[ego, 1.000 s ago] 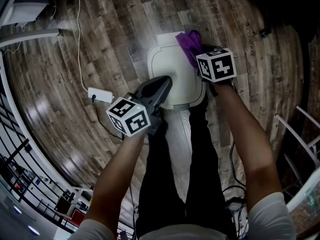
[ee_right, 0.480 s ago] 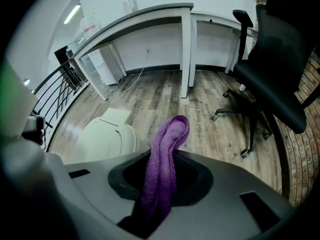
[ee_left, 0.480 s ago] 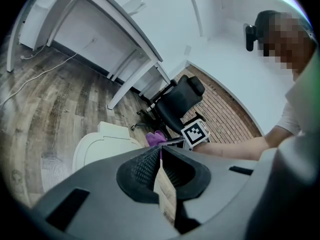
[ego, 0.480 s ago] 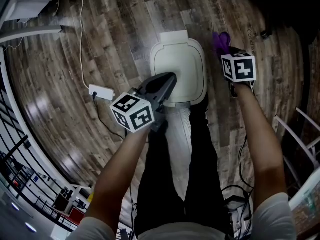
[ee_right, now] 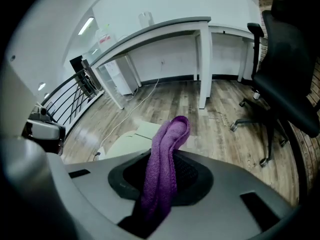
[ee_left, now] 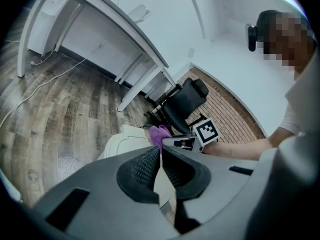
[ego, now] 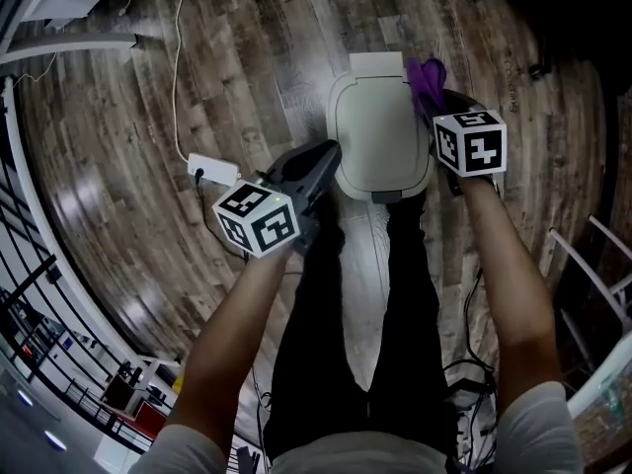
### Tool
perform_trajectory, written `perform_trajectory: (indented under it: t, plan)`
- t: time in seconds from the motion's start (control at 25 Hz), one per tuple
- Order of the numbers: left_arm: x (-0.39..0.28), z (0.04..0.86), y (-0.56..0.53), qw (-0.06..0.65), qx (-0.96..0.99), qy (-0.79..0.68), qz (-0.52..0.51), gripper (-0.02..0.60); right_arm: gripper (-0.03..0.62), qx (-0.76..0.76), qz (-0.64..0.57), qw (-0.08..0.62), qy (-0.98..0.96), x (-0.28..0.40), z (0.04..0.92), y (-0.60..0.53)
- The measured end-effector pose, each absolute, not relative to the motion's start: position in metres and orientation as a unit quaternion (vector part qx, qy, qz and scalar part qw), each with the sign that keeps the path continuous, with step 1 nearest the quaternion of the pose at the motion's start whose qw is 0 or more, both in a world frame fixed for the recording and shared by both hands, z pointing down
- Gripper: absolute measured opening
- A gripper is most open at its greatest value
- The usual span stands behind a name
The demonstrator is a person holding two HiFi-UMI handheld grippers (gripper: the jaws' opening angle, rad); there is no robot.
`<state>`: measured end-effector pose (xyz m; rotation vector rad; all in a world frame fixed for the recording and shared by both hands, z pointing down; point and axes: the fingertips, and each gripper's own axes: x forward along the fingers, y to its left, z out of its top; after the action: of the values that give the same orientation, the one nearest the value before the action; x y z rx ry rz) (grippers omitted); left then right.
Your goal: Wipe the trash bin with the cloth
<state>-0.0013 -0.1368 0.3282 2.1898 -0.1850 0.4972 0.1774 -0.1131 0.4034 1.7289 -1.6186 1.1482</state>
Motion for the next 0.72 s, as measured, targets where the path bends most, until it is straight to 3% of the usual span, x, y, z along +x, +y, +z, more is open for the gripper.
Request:
perform_trajectory:
  t: [0.44, 0.72]
  plan:
    - [-0.067, 0.331, -0.151, 0.442, 0.869, -0.095, 0.199, 0.015, 0.094, 0.57, 0.415, 0.218, -0.675, 0.021, 0.391, -0.176]
    - [-0.097, 0.336, -0.154, 0.449, 0.864, -0.102, 0.204, 0.015, 0.095, 0.542, 0.434, 0.239, -0.679, -0.032, 0.416, -0.187]
